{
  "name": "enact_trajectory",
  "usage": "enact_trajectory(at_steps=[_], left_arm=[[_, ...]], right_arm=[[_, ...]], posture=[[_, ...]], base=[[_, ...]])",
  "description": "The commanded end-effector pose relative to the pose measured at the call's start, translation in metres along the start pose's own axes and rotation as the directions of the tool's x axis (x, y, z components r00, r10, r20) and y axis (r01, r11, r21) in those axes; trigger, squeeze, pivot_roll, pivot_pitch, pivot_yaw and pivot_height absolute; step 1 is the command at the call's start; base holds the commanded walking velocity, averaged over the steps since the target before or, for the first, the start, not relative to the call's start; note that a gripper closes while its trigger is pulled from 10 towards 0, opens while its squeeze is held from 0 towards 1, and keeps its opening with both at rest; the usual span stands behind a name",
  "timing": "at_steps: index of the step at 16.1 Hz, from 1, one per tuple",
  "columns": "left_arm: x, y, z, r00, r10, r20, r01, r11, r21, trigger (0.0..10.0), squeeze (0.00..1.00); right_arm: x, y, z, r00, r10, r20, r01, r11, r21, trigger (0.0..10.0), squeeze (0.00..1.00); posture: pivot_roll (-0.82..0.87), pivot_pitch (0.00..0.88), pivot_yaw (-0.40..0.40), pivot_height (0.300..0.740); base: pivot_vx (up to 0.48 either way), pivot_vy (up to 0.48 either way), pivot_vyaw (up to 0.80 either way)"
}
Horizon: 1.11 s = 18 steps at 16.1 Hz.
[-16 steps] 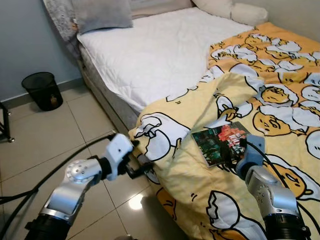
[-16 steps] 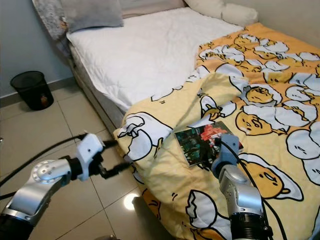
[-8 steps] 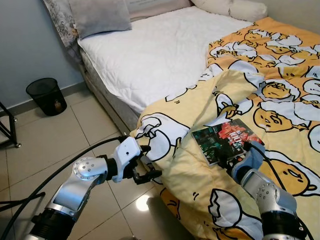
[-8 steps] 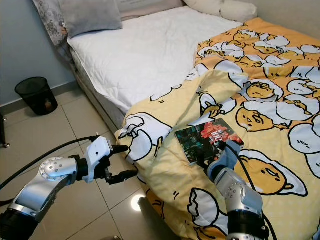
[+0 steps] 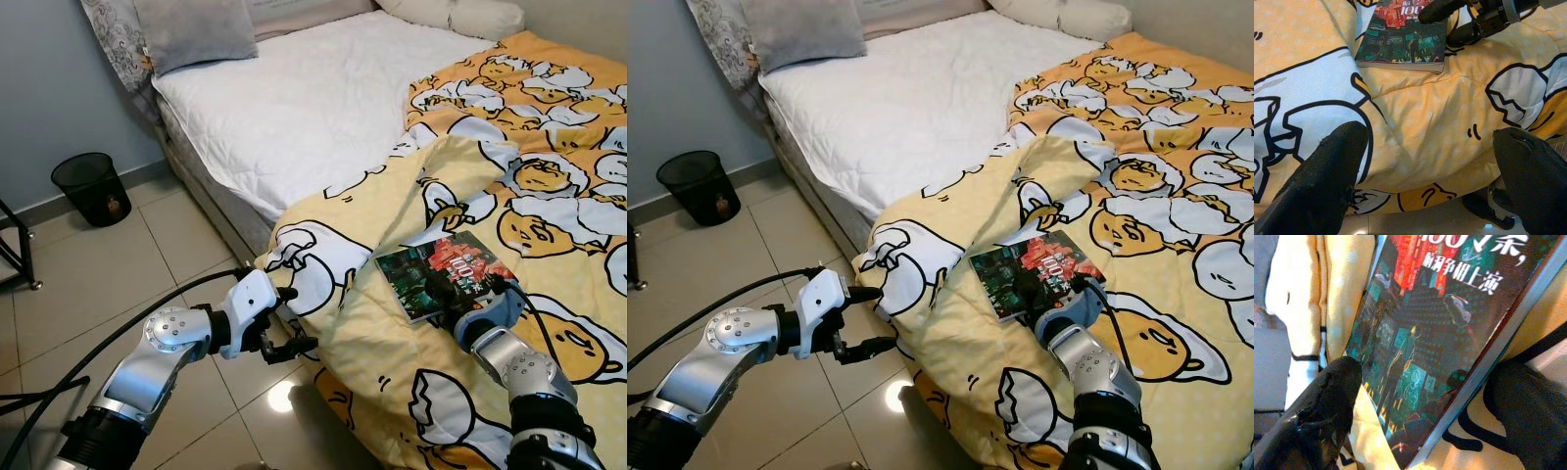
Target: Clean up the room
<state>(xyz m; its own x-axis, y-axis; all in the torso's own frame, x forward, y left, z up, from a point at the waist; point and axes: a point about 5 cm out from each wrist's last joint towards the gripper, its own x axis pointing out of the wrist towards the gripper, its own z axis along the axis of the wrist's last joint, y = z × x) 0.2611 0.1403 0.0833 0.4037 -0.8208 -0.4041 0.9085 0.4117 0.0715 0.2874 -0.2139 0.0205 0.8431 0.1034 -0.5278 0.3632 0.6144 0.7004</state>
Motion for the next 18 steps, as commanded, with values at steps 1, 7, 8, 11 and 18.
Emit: enact_trajectory(at_steps=[1,7,8,11,18], left_arm=[[-0.002,0.003,0.003,1.000,-0.005,-0.011,0.005,1.000,0.017,10.0,0.88],[-0.004,0.004,0.003,1.000,-0.003,-0.016,0.004,1.000,0.024,10.0,0.88],[-0.004,0.004,0.003,1.000,-0.005,-0.017,0.005,1.000,0.024,10.0,0.88],[-0.004,0.005,0.003,1.000,-0.010,-0.021,0.010,1.000,0.027,10.0,0.88],[-0.003,0.006,0.003,0.999,-0.017,-0.028,0.018,0.999,0.032,10.0,0.87]], right_arm=[[0.003,0.003,0.003,1.000,0.026,0.015,-0.027,0.999,0.045,10.0,0.00],[0.008,0.005,0.009,0.990,0.090,0.109,-0.110,0.975,0.196,10.0,0.00],[0.009,0.008,0.010,0.988,0.112,0.111,-0.131,0.974,0.186,10.0,0.00],[0.008,0.015,0.016,0.976,0.184,0.118,-0.200,0.968,0.149,10.0,0.00],[0.004,0.017,0.021,0.966,0.239,0.101,-0.248,0.965,0.089,10.0,0.00]], posture=[[0.00,0.000,0.085,0.740],[0.01,0.000,0.084,0.740],[0.01,0.000,0.085,0.740],[0.01,0.000,0.088,0.740],[0.01,0.000,0.089,0.740]], base=[[0.000,0.000,0.00],[0.000,0.000,0.00],[0.000,0.000,0.00],[0.000,0.000,0.00],[0.000,0.000,0.00]])
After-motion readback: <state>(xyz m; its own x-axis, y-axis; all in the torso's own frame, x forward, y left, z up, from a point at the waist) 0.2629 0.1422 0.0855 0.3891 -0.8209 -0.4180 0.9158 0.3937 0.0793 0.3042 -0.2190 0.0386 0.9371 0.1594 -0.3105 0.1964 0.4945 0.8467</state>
